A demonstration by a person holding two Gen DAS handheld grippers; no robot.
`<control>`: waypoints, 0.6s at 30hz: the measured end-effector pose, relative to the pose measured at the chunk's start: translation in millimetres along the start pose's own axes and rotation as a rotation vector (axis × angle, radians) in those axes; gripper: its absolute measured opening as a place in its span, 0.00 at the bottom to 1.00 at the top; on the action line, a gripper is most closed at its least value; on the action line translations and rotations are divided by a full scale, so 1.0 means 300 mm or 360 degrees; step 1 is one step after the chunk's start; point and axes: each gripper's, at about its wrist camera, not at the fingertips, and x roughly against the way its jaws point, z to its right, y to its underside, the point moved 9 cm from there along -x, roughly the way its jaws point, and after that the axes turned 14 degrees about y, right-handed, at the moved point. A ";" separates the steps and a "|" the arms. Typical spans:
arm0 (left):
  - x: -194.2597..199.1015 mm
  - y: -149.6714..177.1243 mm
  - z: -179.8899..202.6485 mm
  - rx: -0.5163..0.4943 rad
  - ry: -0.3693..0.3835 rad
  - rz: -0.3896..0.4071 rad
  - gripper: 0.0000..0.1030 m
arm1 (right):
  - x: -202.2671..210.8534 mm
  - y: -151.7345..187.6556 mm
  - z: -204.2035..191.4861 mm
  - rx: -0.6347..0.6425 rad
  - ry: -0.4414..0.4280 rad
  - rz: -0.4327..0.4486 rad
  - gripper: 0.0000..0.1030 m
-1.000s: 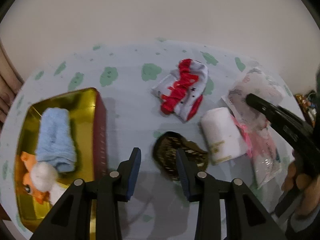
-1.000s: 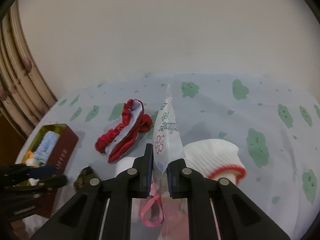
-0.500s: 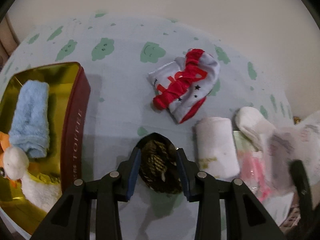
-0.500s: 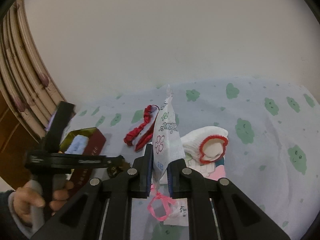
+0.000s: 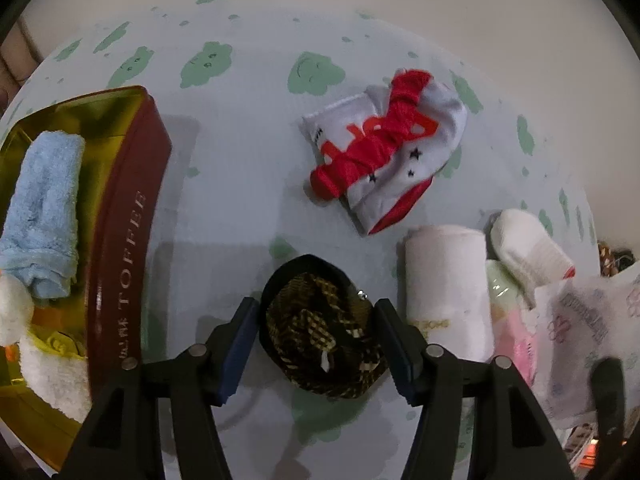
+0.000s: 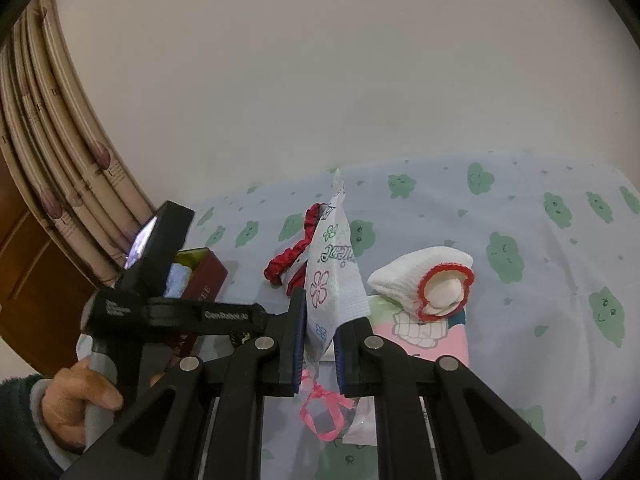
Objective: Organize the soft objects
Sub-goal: 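Carry the dark pouch into the gold tin and release it with the left gripper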
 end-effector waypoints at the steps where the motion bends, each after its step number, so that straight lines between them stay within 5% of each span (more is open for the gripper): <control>1: 0.001 0.002 0.000 -0.0019 -0.0016 0.0009 0.60 | -0.004 0.003 0.000 0.0002 0.0000 -0.0008 0.11; 9: -0.027 0.003 0.028 -0.0120 -0.0089 0.0011 0.65 | -0.003 0.000 -0.006 0.0004 -0.0002 -0.0015 0.11; 14: -0.012 0.008 0.031 -0.0090 0.0007 0.0024 0.64 | -0.010 -0.004 0.001 -0.0003 0.0000 -0.0017 0.11; 16: -0.004 0.016 0.032 -0.0090 0.0025 0.0017 0.43 | -0.010 -0.003 0.001 -0.0002 -0.0005 -0.0019 0.11; 18: 0.012 0.027 0.021 -0.0110 0.0026 0.0003 0.36 | -0.011 -0.003 0.001 0.0001 -0.0002 -0.0016 0.11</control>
